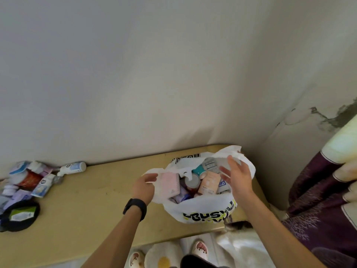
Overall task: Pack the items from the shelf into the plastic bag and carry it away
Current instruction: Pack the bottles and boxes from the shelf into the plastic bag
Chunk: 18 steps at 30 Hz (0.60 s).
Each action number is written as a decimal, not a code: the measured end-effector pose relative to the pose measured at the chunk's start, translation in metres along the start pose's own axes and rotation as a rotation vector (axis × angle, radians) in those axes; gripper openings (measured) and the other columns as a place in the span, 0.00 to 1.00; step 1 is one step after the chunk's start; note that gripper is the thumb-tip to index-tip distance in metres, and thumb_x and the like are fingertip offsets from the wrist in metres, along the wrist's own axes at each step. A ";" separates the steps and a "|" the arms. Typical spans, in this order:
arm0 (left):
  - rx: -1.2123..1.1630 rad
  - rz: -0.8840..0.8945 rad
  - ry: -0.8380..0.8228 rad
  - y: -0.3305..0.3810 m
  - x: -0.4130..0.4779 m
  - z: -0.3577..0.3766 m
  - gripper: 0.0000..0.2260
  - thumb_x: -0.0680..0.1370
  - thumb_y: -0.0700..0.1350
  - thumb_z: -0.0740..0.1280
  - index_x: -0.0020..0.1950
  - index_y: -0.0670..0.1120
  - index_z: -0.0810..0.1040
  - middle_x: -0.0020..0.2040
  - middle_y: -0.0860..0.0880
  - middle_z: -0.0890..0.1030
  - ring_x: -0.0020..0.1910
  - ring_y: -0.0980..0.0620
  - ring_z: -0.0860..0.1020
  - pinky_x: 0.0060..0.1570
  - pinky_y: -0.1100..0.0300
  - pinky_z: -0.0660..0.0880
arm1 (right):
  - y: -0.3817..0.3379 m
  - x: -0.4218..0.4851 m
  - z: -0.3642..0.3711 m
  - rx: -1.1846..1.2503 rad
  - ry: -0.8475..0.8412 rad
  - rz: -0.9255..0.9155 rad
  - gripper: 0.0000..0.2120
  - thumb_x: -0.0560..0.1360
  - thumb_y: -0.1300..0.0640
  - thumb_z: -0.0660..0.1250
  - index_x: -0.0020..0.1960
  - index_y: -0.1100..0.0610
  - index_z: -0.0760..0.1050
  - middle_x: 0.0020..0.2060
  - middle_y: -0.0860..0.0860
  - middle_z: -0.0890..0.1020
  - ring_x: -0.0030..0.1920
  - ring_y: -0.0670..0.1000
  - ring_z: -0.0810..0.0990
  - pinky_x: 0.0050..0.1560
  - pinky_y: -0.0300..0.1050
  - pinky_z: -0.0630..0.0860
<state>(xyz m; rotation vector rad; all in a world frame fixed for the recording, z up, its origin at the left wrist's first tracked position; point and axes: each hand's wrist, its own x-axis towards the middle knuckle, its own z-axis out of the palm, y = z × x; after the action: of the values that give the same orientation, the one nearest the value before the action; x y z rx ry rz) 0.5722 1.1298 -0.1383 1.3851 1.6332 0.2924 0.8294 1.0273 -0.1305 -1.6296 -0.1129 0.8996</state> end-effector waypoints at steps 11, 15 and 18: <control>0.336 0.426 -0.116 0.056 -0.046 0.012 0.29 0.69 0.28 0.59 0.60 0.57 0.78 0.64 0.52 0.75 0.55 0.51 0.76 0.41 0.61 0.74 | 0.010 0.003 -0.007 -0.863 -0.048 -0.495 0.18 0.79 0.52 0.64 0.68 0.46 0.72 0.71 0.50 0.70 0.68 0.54 0.69 0.67 0.50 0.70; 0.702 0.226 -0.202 0.024 -0.032 -0.005 0.28 0.74 0.35 0.60 0.73 0.52 0.68 0.73 0.45 0.63 0.50 0.43 0.78 0.45 0.51 0.79 | 0.021 0.012 -0.014 -1.467 -0.177 -0.603 0.22 0.78 0.48 0.63 0.71 0.45 0.69 0.78 0.51 0.58 0.78 0.56 0.50 0.76 0.55 0.54; 0.814 0.213 -0.151 0.008 -0.027 -0.013 0.28 0.74 0.42 0.62 0.75 0.51 0.64 0.75 0.44 0.58 0.43 0.43 0.78 0.41 0.51 0.79 | 0.014 0.018 -0.015 -1.600 -0.242 -0.532 0.29 0.75 0.50 0.66 0.74 0.44 0.63 0.79 0.51 0.54 0.79 0.56 0.48 0.76 0.55 0.53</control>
<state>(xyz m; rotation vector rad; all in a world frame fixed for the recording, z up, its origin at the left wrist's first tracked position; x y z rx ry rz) 0.5646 1.1142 -0.1128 2.1274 1.5339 -0.4032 0.8456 1.0212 -0.1514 -2.6390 -1.6980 0.4945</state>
